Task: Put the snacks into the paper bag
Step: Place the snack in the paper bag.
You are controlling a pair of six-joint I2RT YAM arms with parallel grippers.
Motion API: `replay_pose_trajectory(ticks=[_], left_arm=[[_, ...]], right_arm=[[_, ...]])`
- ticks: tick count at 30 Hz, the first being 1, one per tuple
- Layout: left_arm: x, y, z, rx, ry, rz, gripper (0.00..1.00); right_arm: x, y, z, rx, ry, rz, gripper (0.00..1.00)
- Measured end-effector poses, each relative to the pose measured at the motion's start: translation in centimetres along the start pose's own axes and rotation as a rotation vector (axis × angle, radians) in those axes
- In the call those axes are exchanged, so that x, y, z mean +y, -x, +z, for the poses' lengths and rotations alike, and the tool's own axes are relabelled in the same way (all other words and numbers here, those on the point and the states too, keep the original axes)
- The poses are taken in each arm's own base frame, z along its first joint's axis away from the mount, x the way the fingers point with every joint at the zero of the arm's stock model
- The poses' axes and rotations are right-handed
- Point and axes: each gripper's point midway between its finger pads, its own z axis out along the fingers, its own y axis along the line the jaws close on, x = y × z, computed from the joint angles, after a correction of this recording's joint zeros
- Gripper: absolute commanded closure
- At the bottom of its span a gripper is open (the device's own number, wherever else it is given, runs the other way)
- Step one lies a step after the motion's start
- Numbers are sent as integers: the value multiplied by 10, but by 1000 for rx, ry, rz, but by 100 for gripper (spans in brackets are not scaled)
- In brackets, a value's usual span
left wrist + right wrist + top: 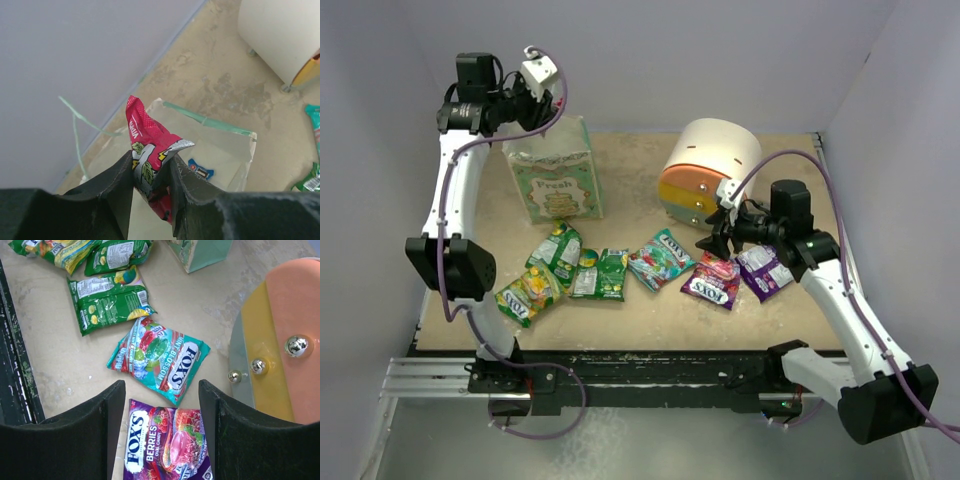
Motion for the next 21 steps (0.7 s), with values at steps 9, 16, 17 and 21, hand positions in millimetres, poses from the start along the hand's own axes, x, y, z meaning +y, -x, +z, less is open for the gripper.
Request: replay_pose_trajectory(ticks=[9,16,17,21], left_arm=[[-21,-36,15,81,-115,-71,65],[-25,-64,31,141,-161,-137,64],[-26,-67,33,149,-166,-146,64],[-27,-77,39,178,-179,-184,62]], right_arm=[[-1,-2,0,2,-3,3,37],[-1,-7,1,7,-2,9,37],[0,-8,1,9,-2,11,37],[-2,-7,1,4,-7,6,37]])
